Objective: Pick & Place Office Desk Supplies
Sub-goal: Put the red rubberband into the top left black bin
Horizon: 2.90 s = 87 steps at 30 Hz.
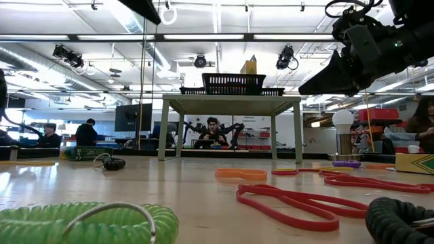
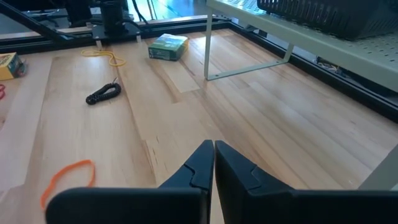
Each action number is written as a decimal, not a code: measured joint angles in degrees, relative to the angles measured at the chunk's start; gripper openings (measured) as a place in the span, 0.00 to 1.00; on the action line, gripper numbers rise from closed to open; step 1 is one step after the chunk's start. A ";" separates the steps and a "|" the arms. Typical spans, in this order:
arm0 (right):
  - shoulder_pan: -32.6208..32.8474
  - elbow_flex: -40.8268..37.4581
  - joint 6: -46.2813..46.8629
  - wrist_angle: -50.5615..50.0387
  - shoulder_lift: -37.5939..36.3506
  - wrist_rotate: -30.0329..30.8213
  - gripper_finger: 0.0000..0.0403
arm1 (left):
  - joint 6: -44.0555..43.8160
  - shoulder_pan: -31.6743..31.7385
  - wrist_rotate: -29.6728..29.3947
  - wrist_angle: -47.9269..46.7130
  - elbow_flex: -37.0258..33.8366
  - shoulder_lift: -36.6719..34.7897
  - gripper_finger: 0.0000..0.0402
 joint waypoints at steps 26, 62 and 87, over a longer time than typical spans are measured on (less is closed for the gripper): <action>-0.79 0.01 1.32 1.71 0.02 -0.44 0.06 | -12.02 -17.88 10.36 35.27 -23.10 12.19 0.19; -1.01 0.02 7.94 0.80 5.51 -7.89 0.06 | -45.67 -37.49 12.60 0.51 -1.59 35.21 0.51; -1.01 0.02 7.95 0.78 5.49 -8.07 0.06 | -45.46 -37.34 16.63 -2.82 2.02 42.75 0.12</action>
